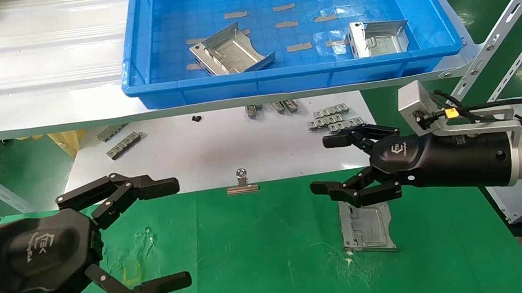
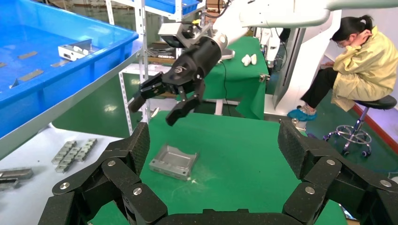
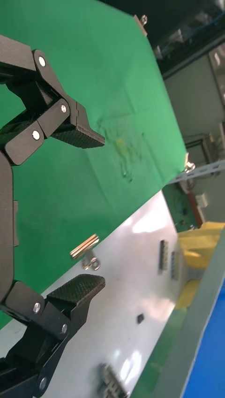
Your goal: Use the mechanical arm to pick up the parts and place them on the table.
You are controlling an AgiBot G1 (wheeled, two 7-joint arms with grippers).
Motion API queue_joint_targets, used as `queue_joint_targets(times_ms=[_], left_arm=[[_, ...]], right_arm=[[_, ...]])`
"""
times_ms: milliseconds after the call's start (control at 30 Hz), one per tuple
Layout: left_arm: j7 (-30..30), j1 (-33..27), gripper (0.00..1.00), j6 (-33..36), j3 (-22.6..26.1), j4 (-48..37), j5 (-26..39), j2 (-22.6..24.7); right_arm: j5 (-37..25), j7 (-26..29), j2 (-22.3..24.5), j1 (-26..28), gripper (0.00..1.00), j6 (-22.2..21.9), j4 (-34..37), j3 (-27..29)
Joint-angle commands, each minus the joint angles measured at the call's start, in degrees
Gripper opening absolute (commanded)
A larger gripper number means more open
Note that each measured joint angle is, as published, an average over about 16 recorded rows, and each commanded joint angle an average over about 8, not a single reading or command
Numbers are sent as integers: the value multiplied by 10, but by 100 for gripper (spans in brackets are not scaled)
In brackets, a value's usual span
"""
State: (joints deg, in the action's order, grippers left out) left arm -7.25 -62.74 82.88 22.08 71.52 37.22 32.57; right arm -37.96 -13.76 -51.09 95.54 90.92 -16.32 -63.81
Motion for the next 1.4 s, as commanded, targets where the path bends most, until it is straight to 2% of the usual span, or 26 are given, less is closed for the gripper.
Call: queue_joint_targets(times_ms=[33, 1400], left_arm=[[0, 0, 100, 0, 0, 0, 0, 0], [0, 0, 100, 0, 0, 0, 0, 0]], right_arm=[[-1, 9, 6, -13, 100, -2, -22, 18], [-32, 202, 133, -280, 100, -43, -472, 394]])
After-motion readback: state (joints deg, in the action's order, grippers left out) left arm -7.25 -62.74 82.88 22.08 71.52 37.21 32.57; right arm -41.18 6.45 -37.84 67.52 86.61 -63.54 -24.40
